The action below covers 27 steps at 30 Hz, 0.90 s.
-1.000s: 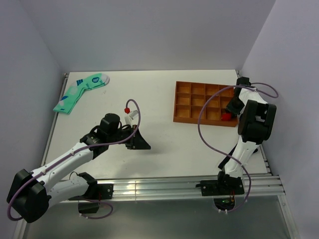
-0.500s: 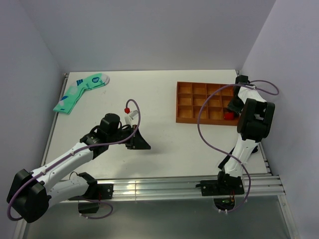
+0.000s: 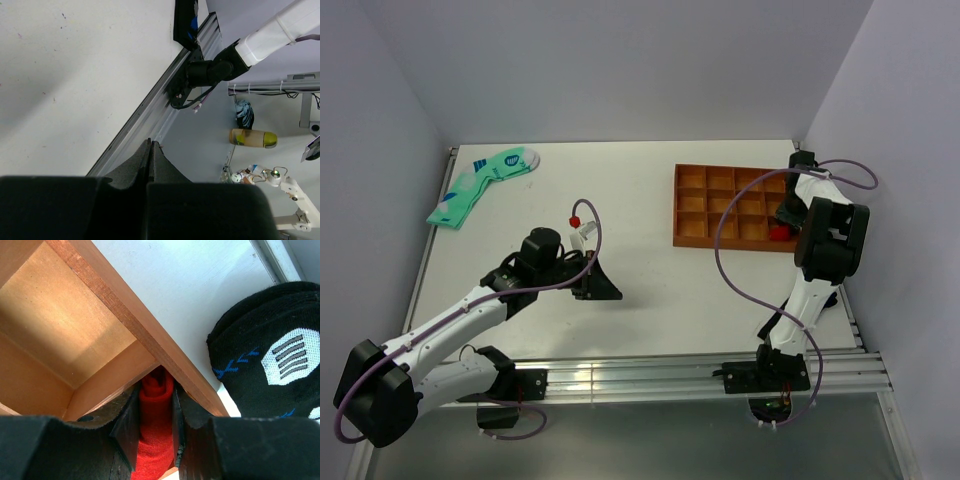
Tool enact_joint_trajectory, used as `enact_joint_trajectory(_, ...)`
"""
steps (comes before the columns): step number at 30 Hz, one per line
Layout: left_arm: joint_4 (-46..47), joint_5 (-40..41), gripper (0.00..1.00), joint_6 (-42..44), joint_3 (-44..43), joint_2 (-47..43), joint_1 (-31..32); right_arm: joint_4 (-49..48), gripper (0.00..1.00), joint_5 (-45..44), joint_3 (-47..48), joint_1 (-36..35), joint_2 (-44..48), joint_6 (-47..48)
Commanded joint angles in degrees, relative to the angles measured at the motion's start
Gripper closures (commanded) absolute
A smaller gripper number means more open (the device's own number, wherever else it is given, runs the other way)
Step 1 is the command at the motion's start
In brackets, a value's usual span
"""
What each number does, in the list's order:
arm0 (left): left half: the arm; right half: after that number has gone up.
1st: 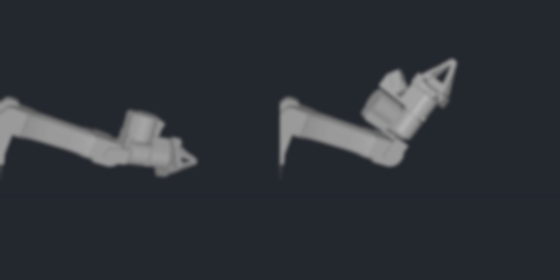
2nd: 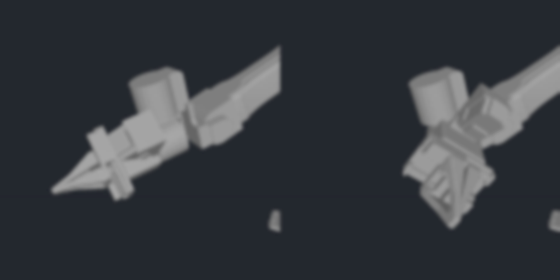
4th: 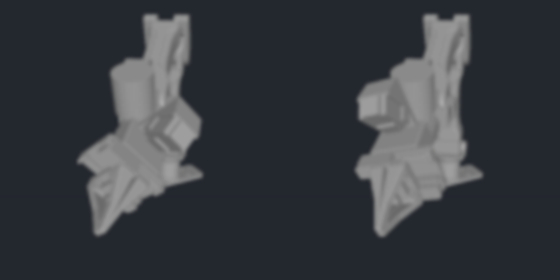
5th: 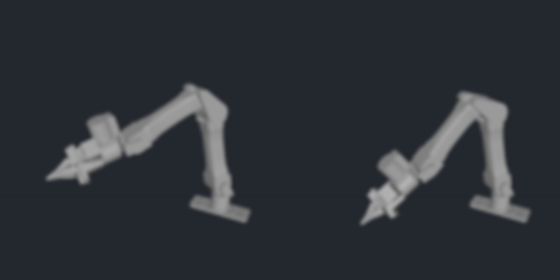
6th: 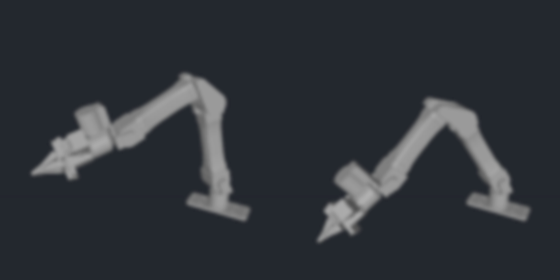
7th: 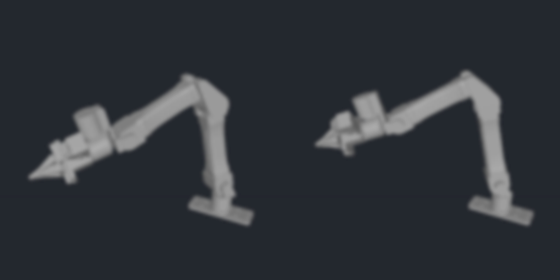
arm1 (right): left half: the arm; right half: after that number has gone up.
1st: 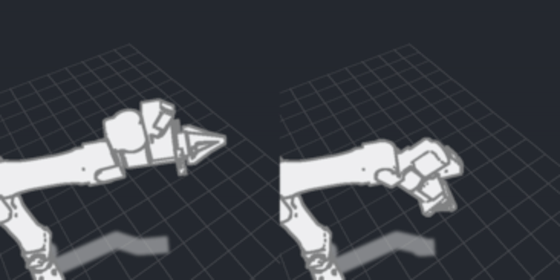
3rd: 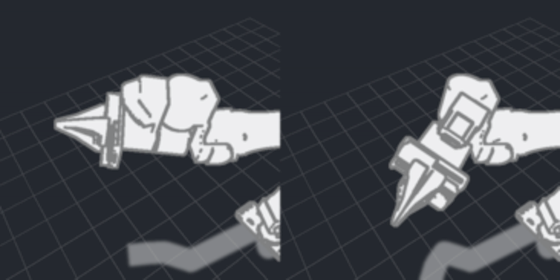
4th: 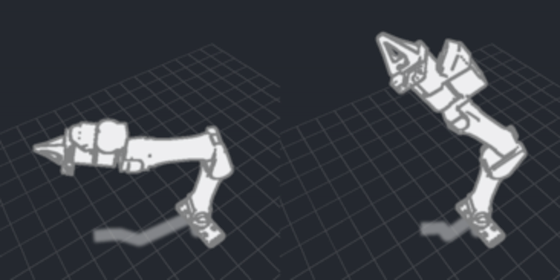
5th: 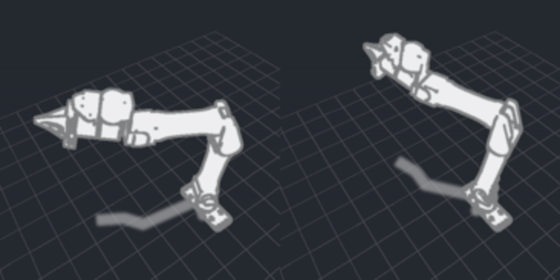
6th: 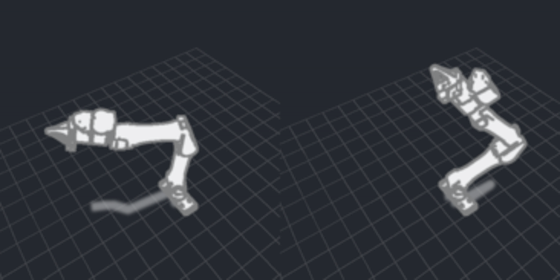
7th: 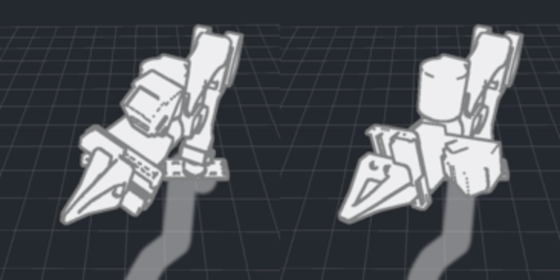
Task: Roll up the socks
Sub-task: Place the sock in the storage box.
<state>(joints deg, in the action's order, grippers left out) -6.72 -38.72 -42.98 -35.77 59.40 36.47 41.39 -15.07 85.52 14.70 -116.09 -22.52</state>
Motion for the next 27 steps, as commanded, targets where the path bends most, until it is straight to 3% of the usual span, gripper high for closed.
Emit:
enact_joint_trajectory(1, 1.18, 0.4, 0.95, -0.52, -0.97, -0.95, 0.01, -1.22, 1.0, -2.86, 1.32, -0.11, -2.12, 1.08)
enact_joint_trajectory(27, 1.45, -0.13, 0.95, -0.44, -0.71, -0.51, -0.17, -1.22, 0.98, -3.56, 0.97, -0.2, -1.77, 1.08)
